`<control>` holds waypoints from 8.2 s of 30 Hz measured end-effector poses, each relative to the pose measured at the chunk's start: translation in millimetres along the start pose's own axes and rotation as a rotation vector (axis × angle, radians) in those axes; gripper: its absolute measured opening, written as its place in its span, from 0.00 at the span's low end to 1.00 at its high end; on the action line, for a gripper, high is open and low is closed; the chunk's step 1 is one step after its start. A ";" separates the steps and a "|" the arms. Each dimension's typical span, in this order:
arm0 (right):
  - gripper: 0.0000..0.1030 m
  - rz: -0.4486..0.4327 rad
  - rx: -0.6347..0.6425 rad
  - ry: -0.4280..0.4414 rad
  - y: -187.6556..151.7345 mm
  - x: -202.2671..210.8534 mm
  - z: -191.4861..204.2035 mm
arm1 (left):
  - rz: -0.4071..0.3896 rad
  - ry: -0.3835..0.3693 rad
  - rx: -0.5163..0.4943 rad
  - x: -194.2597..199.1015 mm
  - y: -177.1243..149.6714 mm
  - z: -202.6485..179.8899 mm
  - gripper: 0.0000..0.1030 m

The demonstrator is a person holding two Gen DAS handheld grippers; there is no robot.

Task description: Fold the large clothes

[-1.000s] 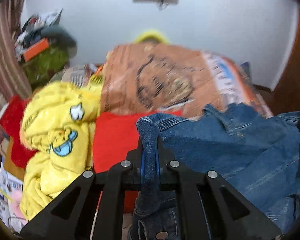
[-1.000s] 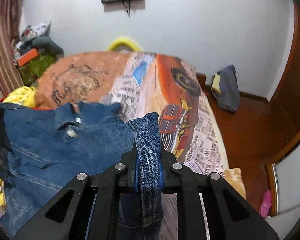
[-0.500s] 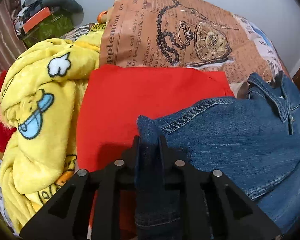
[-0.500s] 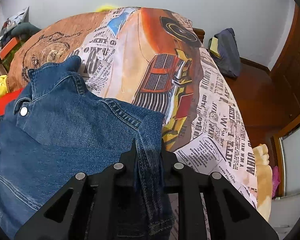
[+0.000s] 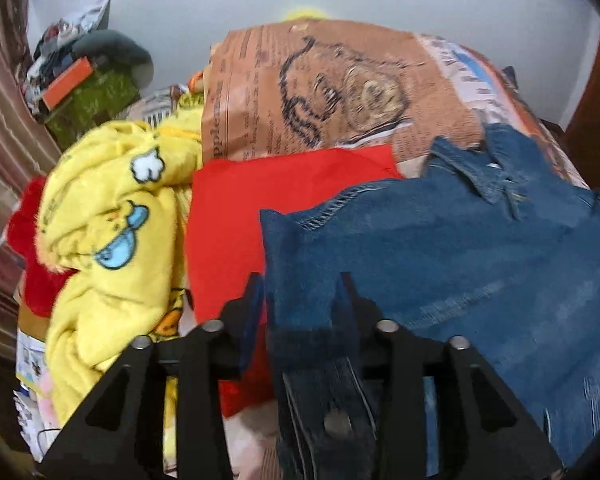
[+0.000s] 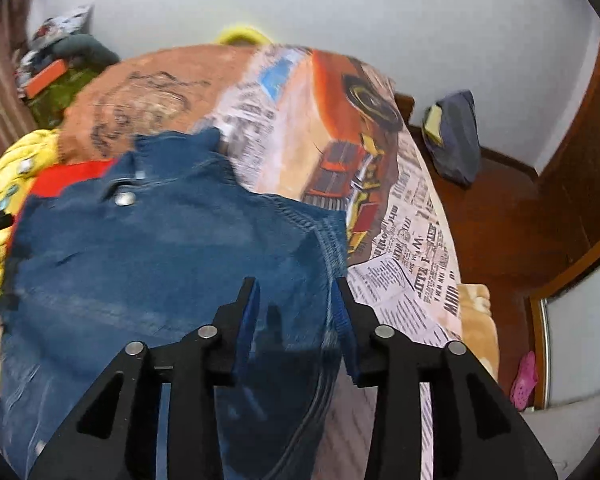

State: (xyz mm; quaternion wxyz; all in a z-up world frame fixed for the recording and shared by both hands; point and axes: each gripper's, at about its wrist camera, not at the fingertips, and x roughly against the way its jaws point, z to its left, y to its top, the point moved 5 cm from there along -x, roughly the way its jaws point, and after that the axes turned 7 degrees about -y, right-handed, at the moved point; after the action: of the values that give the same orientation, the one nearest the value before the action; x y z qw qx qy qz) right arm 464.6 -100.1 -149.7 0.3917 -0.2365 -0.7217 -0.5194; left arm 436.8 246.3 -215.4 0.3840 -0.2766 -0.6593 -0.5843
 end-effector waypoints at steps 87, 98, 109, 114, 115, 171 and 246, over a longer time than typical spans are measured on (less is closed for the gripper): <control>0.10 -0.070 -0.224 0.197 10.9 0.4 -5.5 | -0.123 -0.295 0.327 43.6 -3.4 14.1 0.13; 0.12 0.009 -0.167 0.198 0.5 -59.3 -5.8 | 0.054 -0.194 0.228 -58.7 -31.1 9.9 0.19; 0.26 -0.075 -0.037 0.041 0.2 3.5 -10.6 | -0.035 -0.065 -0.015 18.7 -22.2 -12.8 0.54; 0.36 -0.112 0.025 0.052 -17.4 36.4 2.0 | -0.060 -0.100 -0.049 47.8 -37.3 -27.2 0.60; 0.38 -0.111 0.036 0.063 -23.5 40.9 7.3 | -0.052 -0.110 -0.052 48.0 -40.7 -31.2 0.60; 0.48 0.021 0.235 0.207 -14.7 -37.7 162.3 | 0.074 -0.210 -0.120 -32.6 -38.6 -110.9 0.72; 0.82 -0.012 0.079 0.068 -47.1 -20.7 95.5 | -0.071 -0.497 0.650 -24.8 -76.2 0.1 0.65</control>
State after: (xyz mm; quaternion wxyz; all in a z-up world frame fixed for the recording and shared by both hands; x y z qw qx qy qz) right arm 410.9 -25.9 -207.7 0.4219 -0.1986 -0.7294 -0.5006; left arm 388.6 236.0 -278.6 0.2601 -0.2507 -0.8913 -0.2740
